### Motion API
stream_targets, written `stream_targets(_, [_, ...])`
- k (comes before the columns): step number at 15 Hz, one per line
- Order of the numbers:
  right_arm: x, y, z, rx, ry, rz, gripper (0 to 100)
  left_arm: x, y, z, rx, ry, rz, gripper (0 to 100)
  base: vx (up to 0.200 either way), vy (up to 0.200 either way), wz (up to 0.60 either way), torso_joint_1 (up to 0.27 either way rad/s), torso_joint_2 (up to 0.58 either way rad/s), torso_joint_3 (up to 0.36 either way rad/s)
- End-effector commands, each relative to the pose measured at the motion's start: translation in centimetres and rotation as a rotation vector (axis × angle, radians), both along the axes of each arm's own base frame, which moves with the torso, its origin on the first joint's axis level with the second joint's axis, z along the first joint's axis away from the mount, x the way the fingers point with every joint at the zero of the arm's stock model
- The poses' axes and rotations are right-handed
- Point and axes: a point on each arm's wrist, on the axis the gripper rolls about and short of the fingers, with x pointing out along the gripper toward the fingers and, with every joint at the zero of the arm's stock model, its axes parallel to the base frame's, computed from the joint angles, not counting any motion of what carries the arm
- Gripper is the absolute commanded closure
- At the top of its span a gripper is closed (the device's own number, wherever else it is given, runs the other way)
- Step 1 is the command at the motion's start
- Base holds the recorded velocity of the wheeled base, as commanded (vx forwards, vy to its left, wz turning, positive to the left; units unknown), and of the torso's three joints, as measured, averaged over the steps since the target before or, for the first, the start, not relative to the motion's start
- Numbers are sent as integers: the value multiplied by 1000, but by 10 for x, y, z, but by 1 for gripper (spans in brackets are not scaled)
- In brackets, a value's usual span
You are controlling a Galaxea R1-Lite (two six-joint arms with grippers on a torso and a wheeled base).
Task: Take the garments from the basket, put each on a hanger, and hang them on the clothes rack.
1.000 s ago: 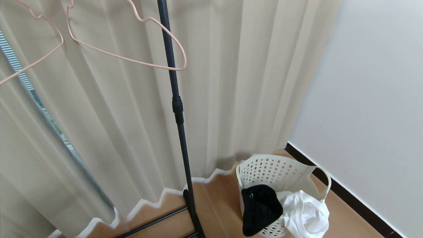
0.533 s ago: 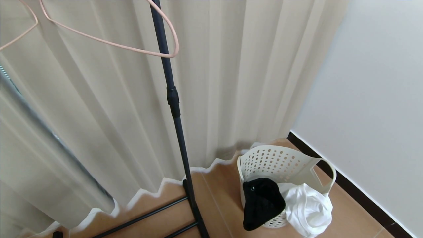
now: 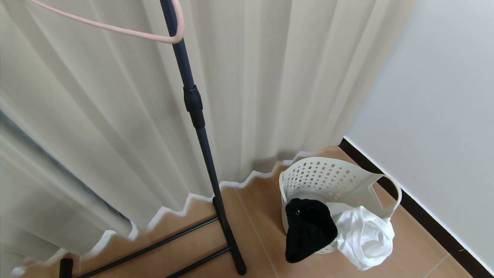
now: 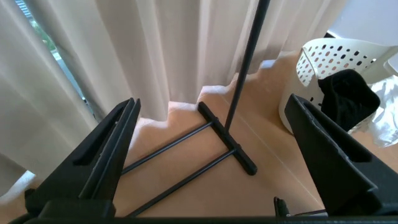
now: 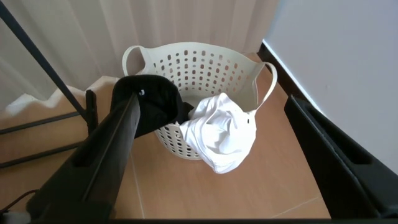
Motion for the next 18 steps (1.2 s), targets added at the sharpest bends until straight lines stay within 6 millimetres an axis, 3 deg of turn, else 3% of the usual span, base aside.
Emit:
stream_targets(1, [0, 0, 0, -1, -1, 1, 0, 0, 0, 0, 0, 0, 0, 0, 0, 0, 0, 2, 7, -193])
stream_targets(13, [0, 0, 0, -40, 16, 19, 0, 0, 0, 0, 0, 0, -2, 0, 0, 0, 0, 2, 2, -158])
stream_targets(18, [23, 1, 5, -66, 278, 44, 0, 0, 0, 0, 3, 0, -5, 0, 0, 0, 0, 4, 0, -180])
